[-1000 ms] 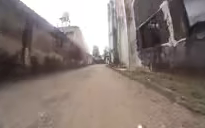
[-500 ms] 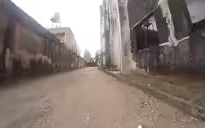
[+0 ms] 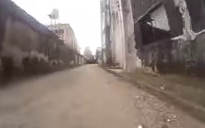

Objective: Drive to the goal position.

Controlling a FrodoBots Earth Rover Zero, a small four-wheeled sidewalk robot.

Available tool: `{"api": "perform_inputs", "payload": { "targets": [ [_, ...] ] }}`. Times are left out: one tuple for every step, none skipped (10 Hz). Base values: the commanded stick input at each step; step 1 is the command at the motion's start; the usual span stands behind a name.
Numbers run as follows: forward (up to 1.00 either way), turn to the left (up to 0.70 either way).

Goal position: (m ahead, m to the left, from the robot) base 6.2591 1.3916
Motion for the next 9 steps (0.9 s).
{"api": "perform_inputs", "payload": {
  "targets": [
    [1.00, 0.00],
    [1.00, 0.00],
    [1.00, 0.00],
    [1.00, 0.00],
    [1.00, 0.00],
    [1.00, 0.00],
    [1.00, 0.00],
    [1.00, 0.00],
    [1.00, 0.00]
  ]
}}
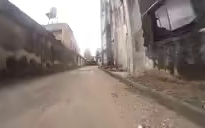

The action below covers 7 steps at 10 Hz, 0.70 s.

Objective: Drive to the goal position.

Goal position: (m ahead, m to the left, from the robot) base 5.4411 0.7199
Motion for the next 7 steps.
{"api": "perform_inputs", "payload": {
  "targets": [
    [1.00, 0.00],
    [1.00, 0.00],
    [1.00, 0.00],
    [1.00, 0.00],
    [1.00, 0.00],
    [1.00, 0.00],
    [1.00, 0.00]
  ]
}}
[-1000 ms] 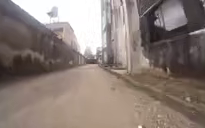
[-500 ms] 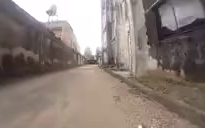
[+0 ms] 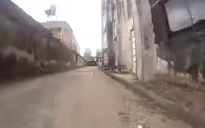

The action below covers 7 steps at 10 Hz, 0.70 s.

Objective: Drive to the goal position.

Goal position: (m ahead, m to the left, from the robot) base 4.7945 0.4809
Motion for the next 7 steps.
{"api": "perform_inputs", "payload": {
  "targets": [
    [1.00, 0.00],
    [1.00, 0.00],
    [1.00, 0.00],
    [1.00, 0.00],
    [1.00, 0.00],
    [1.00, 0.00],
    [1.00, 0.00]
  ]
}}
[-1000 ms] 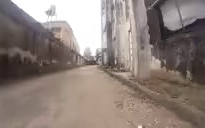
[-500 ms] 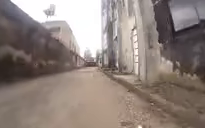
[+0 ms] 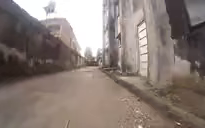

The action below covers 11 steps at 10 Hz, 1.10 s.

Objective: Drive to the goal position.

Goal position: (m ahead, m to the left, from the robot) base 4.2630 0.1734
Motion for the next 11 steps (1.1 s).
{"api": "perform_inputs", "payload": {
  "targets": [
    [1.00, 0.00],
    [1.00, 0.00],
    [1.00, 0.00],
    [1.00, 0.00],
    [1.00, 0.00],
    [1.00, 0.00],
    [1.00, 0.00],
    [1.00, 0.00],
    [1.00, 0.00],
    [1.00, 0.00],
    [1.00, 0.00]
  ]
}}
